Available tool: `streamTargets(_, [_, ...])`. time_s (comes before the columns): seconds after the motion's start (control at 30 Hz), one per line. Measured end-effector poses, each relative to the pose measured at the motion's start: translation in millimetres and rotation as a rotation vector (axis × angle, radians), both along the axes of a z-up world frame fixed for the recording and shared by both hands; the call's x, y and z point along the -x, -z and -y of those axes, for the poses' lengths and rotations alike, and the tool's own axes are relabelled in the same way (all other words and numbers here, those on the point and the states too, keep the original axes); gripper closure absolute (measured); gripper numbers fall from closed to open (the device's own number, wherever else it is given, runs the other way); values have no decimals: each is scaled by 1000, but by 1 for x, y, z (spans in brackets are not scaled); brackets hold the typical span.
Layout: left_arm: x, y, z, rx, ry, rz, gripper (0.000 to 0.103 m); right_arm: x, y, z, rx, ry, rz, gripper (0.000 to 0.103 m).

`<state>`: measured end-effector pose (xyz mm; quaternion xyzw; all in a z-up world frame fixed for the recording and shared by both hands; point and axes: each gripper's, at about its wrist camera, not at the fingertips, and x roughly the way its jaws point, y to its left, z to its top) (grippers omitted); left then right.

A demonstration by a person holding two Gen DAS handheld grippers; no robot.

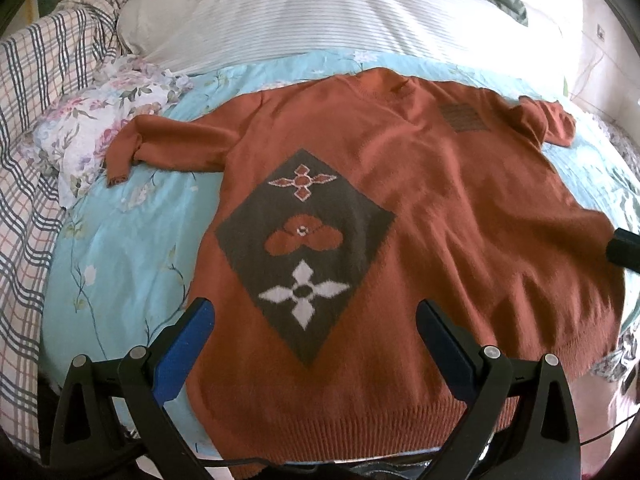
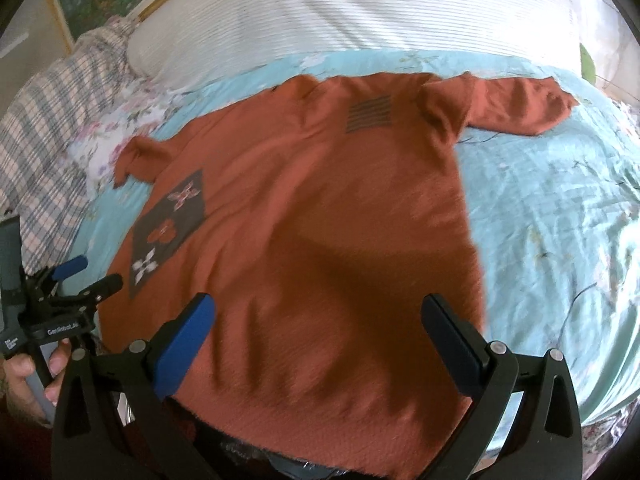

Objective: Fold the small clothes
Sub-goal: 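Grasp the sweater's sleeve cuff with the right gripper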

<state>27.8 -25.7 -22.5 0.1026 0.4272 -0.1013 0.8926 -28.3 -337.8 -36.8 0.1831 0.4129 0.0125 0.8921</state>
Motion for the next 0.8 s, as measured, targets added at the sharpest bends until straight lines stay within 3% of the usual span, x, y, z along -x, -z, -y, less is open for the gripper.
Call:
streamTargets(0.37, [-45, 6, 9, 44, -26, -57, 2, -76, -2, 151, -55, 243, 26, 1])
streamTargets(0.6, [-67, 15, 22, 46, -18, -94, 2, -151, 13, 267, -114, 453, 19, 19])
streamTargets(0.8, [-81, 30, 35, 22, -5, -133, 2, -210, 32, 338, -174, 575, 8, 31])
